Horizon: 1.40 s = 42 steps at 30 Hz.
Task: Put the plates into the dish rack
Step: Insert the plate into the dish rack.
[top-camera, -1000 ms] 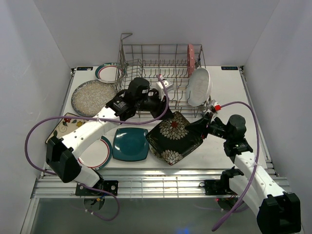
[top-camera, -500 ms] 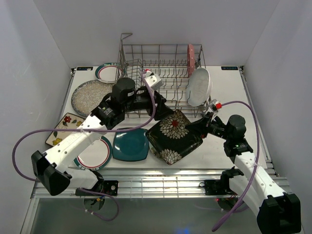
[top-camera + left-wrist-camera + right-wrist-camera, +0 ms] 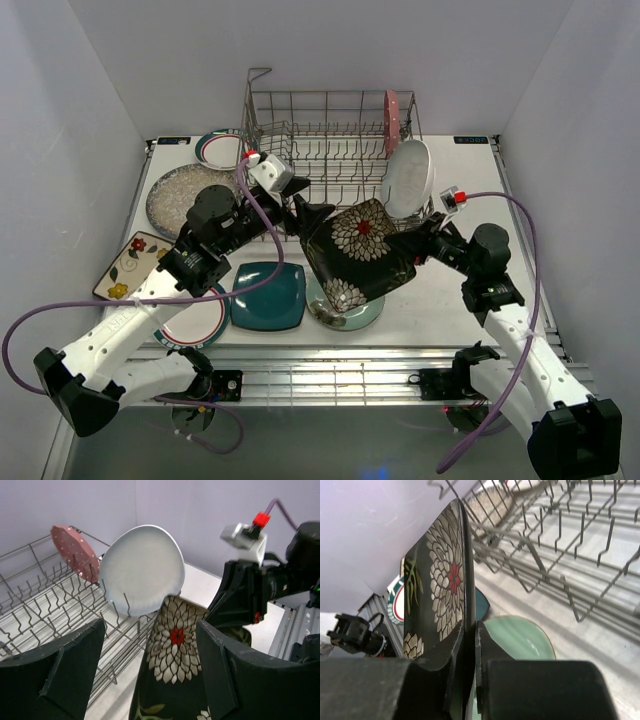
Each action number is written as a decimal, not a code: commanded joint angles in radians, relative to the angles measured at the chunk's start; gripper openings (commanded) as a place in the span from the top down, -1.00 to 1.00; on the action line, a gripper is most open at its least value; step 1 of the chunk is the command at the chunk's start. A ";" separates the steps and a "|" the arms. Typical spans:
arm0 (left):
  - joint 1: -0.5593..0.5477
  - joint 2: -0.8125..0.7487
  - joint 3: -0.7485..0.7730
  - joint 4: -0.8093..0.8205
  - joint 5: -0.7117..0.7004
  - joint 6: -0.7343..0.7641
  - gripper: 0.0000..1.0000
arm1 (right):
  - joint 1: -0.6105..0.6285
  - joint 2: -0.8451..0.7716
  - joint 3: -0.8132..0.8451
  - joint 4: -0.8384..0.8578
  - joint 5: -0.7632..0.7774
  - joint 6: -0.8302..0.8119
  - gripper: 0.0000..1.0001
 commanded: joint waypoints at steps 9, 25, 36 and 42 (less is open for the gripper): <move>0.003 -0.032 -0.104 0.146 -0.111 0.046 -0.73 | 0.023 0.234 0.419 0.067 0.216 0.143 0.84; 0.003 -0.092 -0.178 0.229 -0.206 0.084 -0.74 | 0.201 0.584 1.067 -0.373 0.736 -0.027 0.84; 0.003 -0.088 -0.206 0.266 -0.207 0.089 -0.74 | 0.310 0.849 1.420 -0.517 1.150 -0.205 0.85; 0.003 -0.046 -0.224 0.293 -0.249 0.106 -0.74 | 0.332 1.068 1.742 -0.621 1.281 -0.320 0.85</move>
